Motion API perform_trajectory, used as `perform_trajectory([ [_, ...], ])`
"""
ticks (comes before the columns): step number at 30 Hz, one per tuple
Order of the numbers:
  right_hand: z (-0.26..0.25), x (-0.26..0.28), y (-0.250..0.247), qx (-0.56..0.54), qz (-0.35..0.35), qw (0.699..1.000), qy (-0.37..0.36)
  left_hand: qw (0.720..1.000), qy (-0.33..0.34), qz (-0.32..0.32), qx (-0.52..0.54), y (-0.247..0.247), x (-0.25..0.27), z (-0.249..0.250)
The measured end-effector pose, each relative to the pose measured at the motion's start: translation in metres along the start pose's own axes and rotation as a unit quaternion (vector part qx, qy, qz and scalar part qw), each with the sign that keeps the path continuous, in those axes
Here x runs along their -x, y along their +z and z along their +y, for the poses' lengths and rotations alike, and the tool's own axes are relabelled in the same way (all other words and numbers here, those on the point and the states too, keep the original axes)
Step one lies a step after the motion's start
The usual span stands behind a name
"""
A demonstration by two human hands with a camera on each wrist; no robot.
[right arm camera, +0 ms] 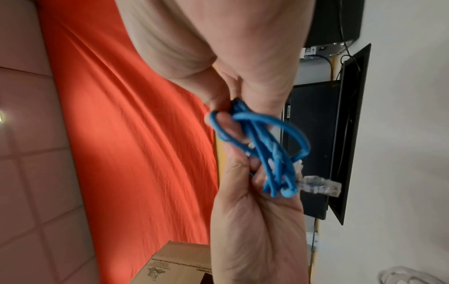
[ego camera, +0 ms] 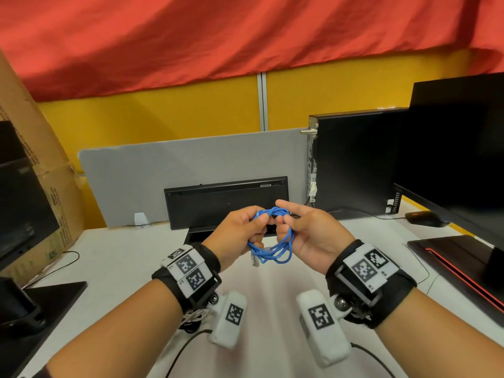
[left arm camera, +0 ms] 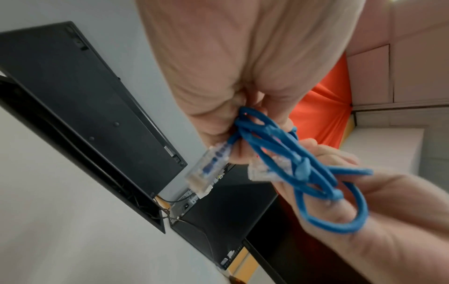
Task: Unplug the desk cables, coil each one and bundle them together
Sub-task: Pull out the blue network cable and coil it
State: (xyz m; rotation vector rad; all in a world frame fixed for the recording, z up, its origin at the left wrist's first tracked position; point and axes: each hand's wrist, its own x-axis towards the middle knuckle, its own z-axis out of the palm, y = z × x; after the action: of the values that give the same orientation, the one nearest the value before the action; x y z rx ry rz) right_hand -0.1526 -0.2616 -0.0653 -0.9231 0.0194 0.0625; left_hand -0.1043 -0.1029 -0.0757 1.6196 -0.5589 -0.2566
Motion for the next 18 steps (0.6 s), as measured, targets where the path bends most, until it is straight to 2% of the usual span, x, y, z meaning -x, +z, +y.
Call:
perform_trajectory([
  [5,0.005,-0.002,-0.001,-0.014,-0.012,0.999,0.036,0.994,0.011,-0.025,-0.108,0.002,0.003,-0.002],
  [8,0.003,0.001,-0.005,0.094,-0.059,0.994,0.003,0.991,0.014,-0.021,-0.135,-0.001,0.004,-0.002],
  [10,0.006,0.002,-0.007,0.213,-0.073,0.973,-0.043,0.995,0.01,0.007,-0.104,-0.003,0.004,-0.003],
  [14,0.013,0.0,-0.011,0.406,-0.022,0.903,-0.136,0.999,-0.004,0.044,-0.003,-0.005,0.002,-0.005],
  [18,0.017,-0.006,-0.016,0.505,0.015,0.856,-0.111,0.995,-0.024,0.056,0.074,0.002,0.003,-0.004],
])
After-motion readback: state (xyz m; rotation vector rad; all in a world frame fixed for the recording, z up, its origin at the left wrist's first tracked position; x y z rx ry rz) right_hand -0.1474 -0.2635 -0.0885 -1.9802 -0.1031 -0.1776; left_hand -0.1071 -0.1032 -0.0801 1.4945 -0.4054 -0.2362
